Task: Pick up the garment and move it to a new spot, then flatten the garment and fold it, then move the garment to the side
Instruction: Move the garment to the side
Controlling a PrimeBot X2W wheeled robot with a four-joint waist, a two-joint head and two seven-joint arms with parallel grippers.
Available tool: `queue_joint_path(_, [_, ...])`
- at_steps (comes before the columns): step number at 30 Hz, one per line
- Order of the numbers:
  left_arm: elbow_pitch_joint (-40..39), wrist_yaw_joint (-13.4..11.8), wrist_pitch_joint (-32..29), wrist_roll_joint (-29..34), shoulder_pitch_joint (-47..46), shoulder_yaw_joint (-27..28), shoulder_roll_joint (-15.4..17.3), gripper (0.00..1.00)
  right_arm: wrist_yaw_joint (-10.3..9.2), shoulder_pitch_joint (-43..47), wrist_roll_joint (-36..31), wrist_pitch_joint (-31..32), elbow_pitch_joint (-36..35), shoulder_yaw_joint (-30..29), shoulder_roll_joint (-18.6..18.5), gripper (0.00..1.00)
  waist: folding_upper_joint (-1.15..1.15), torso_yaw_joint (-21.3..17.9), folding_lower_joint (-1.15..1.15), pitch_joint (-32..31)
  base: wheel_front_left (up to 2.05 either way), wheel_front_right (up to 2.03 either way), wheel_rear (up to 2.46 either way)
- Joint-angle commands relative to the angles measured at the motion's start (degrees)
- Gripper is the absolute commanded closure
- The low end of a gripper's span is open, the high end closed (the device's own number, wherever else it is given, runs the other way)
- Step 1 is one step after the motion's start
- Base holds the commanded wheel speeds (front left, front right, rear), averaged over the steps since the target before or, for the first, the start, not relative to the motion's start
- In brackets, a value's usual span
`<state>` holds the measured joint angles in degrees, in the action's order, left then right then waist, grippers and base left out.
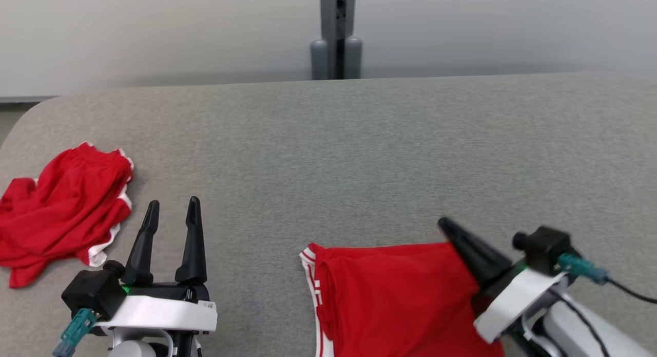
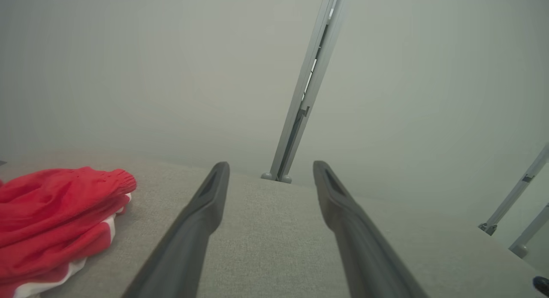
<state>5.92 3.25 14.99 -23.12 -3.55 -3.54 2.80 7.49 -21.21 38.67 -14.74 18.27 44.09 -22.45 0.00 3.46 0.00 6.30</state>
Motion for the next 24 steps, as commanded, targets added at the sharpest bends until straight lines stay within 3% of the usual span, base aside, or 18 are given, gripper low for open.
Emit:
queue_joint_path(1, [-0.25, 0.29, 0.20, 0.37, 0.29, 0.15, 0.20, 0.00, 0.02, -0.30, -2.52, -0.58, -0.48, -3.59, -0.21, 1.00, 0.00, -1.95, 0.00, -0.68, 0.00, 0.00, 0.00])
queue_joint_path(7, [-0.51, 0.18, 0.20, 0.47, -0.19, -0.17, 0.21, 0.00, 0.02, 2.30, -12.83, -0.50, -4.21, -18.34, 2.37, 1.00, 0.00, -4.86, 0.00, -0.61, 0.00, 0.00, 0.00])
queue_joint_path(15, [-0.32, 0.00, 0.20, 0.24, -0.22, -1.11, 0.18, 0.00, 0.02, 7.35, -20.73, -0.44, -7.85, -30.32, 7.29, 1.00, 0.00, -6.02, 0.00, -0.24, 0.00, 0.00, 0.00])
queue_joint_path(24, [0.20, -0.68, 0.20, -0.06, 0.68, -1.94, 0.21, 0.00, 0.02, 13.06, -24.35, -0.45, -8.35, -37.34, 13.12, 1.00, 0.00, -5.91, 0.00, -0.25, 0.00, 0.00, 0.00])
